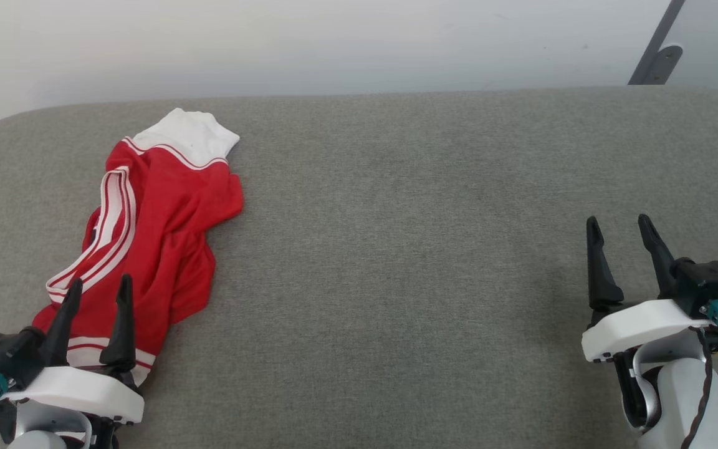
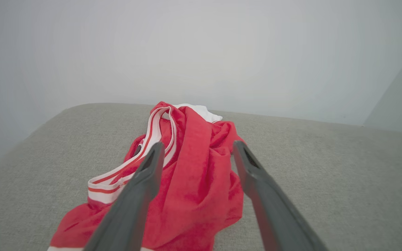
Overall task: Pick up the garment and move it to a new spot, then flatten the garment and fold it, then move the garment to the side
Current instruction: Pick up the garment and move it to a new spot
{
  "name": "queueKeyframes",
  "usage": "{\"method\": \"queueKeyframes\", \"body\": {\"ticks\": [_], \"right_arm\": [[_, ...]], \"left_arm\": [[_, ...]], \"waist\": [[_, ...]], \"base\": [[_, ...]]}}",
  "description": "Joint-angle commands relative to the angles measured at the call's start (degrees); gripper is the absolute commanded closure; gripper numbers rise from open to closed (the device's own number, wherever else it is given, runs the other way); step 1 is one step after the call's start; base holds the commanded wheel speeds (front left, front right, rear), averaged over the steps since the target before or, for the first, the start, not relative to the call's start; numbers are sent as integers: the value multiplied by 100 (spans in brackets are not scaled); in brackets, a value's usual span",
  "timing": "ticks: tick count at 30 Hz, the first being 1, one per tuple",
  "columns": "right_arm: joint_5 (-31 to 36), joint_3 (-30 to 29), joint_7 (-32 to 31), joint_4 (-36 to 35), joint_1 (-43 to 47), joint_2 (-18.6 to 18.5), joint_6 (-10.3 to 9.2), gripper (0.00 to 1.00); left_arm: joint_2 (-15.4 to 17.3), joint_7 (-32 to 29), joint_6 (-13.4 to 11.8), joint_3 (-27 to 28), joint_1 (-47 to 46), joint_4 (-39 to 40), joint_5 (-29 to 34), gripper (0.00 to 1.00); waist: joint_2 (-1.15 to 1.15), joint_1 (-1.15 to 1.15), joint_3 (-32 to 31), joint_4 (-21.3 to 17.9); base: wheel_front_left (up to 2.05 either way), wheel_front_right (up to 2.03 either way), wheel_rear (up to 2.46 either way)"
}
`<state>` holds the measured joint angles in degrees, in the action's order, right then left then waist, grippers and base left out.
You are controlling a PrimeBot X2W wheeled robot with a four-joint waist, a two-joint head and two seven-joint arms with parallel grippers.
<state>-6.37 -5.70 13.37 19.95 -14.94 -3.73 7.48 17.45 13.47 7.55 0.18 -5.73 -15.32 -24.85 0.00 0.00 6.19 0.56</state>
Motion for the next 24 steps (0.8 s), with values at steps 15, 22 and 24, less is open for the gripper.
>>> {"method": "queueKeyframes", "body": {"ticks": [15, 22, 24], "right_arm": [[539, 391, 197, 118, -105, 3, 1, 0], [389, 791, 188, 373, -276, 34, 1, 0], [355, 902, 188, 434, -298, 42, 1, 0]], "left_arm": [[-321, 184, -12, 327, 107, 18, 633, 0], [-618, 181, -12, 585, 269, -28, 671, 0], [-687, 181, -12, 632, 285, -27, 685, 0]], "waist": [[0, 0, 133, 1219], [0, 0, 140, 2000], [0, 0, 113, 2200]], "base": [[0, 0, 0], [0, 0, 0], [0, 0, 0]]}}
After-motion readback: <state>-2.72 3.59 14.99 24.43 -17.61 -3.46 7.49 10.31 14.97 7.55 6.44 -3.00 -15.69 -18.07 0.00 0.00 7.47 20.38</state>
